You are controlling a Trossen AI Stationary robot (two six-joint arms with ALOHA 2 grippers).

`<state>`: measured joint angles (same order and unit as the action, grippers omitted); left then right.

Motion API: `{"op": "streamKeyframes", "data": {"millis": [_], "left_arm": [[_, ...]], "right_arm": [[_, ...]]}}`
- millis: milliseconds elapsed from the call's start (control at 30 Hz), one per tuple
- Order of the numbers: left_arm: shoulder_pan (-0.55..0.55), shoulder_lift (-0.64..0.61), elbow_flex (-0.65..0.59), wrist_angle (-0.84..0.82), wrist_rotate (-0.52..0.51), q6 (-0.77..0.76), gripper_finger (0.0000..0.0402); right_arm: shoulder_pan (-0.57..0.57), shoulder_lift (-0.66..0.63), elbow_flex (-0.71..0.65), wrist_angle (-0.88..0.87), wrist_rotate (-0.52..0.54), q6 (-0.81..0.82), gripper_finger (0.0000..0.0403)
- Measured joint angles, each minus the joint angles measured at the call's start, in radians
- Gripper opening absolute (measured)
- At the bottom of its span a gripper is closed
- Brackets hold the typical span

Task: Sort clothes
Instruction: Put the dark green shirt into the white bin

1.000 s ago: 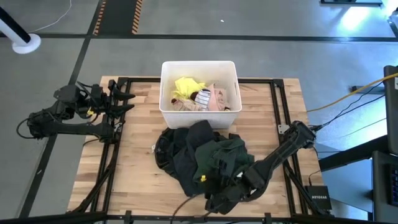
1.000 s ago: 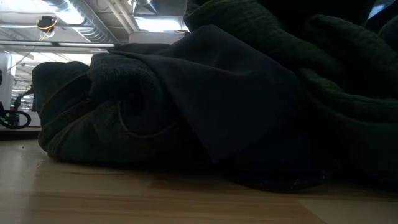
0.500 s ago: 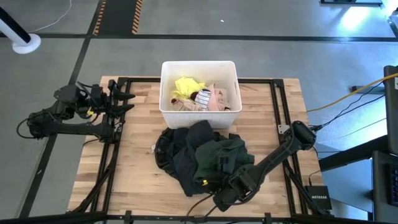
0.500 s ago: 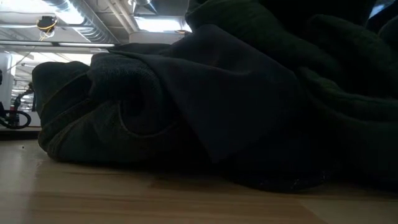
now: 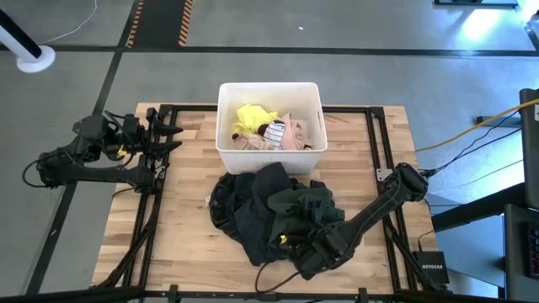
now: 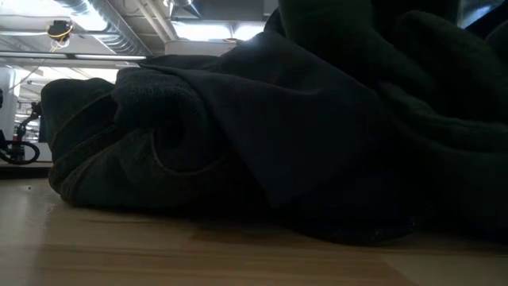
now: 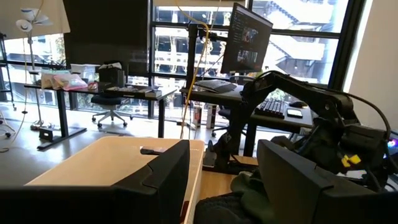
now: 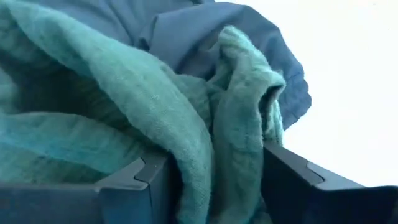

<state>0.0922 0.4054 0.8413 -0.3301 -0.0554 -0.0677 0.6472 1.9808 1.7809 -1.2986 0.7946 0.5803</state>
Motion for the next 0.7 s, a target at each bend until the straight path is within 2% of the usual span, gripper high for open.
{"op": "streamKeyframes", "data": {"millis": [367, 600, 700], "left_arm": [[0.000, 0.014, 0.000, 0.000, 0.000, -0.002, 0.0182], [0.000, 0.017, 0.000, -0.004, 0.000, -0.003, 0.0182], [0.000, 0.017, 0.000, -0.005, 0.000, -0.003, 0.0182]], "right_arm": [[-0.133, 0.002, 0.000, 0.034, -0.181, -0.001, 0.0202], [-0.199, 0.001, -0.061, 0.114, -0.425, 0.004, 0.0201], [-0.198, 0.001, -0.081, 0.113, -0.465, 0.091, 0.0185]]}}
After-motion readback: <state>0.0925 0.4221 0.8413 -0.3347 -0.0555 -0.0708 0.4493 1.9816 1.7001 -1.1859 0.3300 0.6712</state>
